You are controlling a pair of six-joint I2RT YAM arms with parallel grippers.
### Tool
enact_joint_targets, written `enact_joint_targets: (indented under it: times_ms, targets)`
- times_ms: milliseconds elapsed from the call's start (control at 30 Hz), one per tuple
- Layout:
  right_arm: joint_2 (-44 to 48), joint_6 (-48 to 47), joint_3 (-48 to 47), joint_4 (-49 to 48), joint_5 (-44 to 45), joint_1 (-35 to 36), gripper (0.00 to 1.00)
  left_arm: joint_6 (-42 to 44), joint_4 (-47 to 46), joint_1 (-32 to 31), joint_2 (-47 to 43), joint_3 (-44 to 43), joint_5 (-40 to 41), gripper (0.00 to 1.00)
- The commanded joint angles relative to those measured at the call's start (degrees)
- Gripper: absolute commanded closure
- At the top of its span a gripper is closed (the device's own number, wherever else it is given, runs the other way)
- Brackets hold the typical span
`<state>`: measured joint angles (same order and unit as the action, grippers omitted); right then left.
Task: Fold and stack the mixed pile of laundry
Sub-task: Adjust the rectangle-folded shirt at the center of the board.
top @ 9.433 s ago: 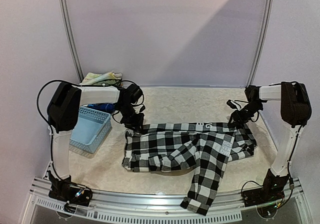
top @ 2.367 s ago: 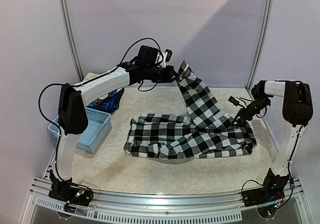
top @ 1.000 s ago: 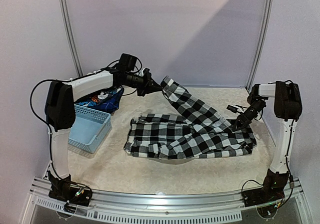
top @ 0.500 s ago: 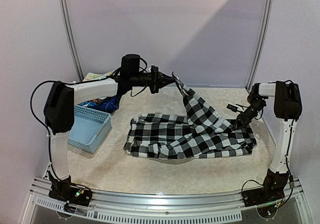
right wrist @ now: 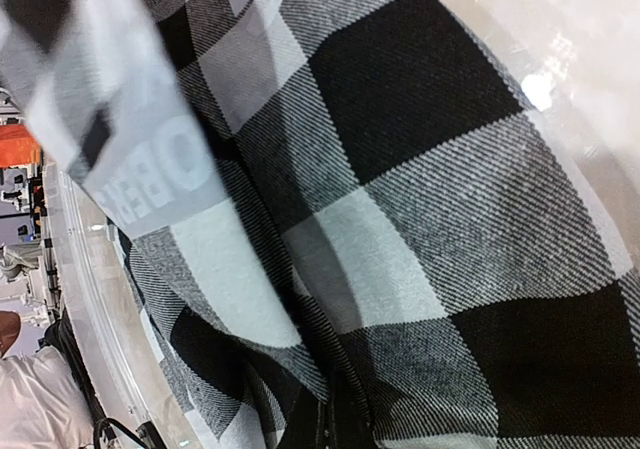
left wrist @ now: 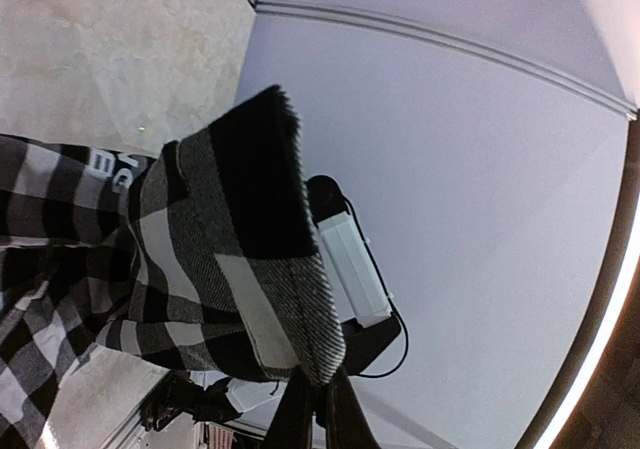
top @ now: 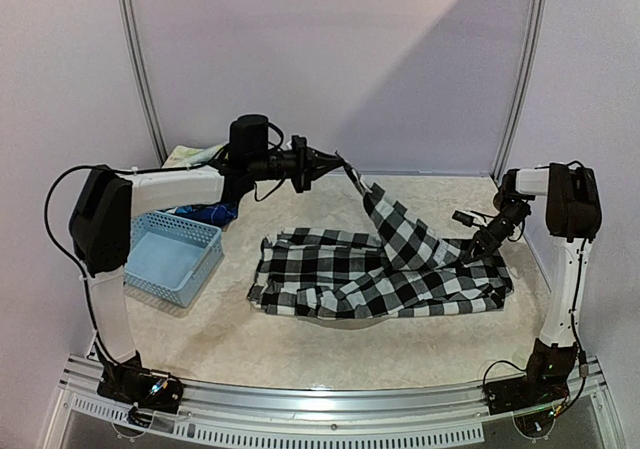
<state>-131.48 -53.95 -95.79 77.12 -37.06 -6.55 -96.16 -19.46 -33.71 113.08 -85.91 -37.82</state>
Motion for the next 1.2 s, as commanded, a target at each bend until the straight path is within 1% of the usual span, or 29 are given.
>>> enact_joint_targets:
  times_ms: [0, 100, 267, 300, 367, 567, 767, 933, 1067, 1133, 1167]
  targets:
    - [-1.15, -1.68, -1.05, 5.54, -0.47, -0.36, 0.99, 4.94, 0.39, 2.56, 0.11, 1.85, -0.85, 1.00]
    - [-1.30, -1.68, -1.36, 5.67, -0.43, -0.33, 0.99, 13.64, 9.09, 3.81, 2.41, -1.98, -4.18, 1.00]
    - [-1.79, -1.68, -1.81, 6.14, -0.05, -0.38, 0.99, 31.82, 30.99, 6.07, 5.44, -9.69, -4.34, 1.00]
    - [-1.84, -1.68, -1.92, 6.25, -0.02, -0.35, 0.99, 34.81, 34.35, 6.56, 5.94, -10.71, -3.80, 1.00]
    - [-2.00, -1.68, -2.18, 6.52, 0.02, -0.40, 0.99, 37.92, 37.62, 7.48, 6.83, -11.17, -3.07, 1.00]
    - [-2.87, -1.61, -3.21, 7.22, 0.14, -0.37, 0.99, 38.80, 36.62, 8.20, 8.97, -8.31, -4.05, 1.00]
    - [-3.81, -1.59, -4.01, 8.04, 0.21, -0.40, 0.98, 35.90, 32.11, 8.19, 11.27, -6.61, -5.29, 1.00]
    - [-4.29, -1.59, -4.05, 8.34, 0.22, -0.39, 0.98, 36.03, 33.19, 8.54, 12.77, -6.59, -4.68, 1.00]
    - [-4.49, -1.76, -4.04, 8.78, 0.40, -0.38, 0.97, 34.63, 32.81, 8.81, 13.01, -4.65, -5.28, 1.00]
    - [-4.55, -1.85, -4.05, 8.93, 0.46, -0.40, 0.97, 31.00, 28.64, 8.88, 12.41, -1.76, -6.91, 1.00]
    - [-4.50, -1.93, -4.01, 9.00, 0.49, -0.40, 0.97, 27.38, 24.22, 8.92, 11.90, 0.20, -7.93, 1.00]
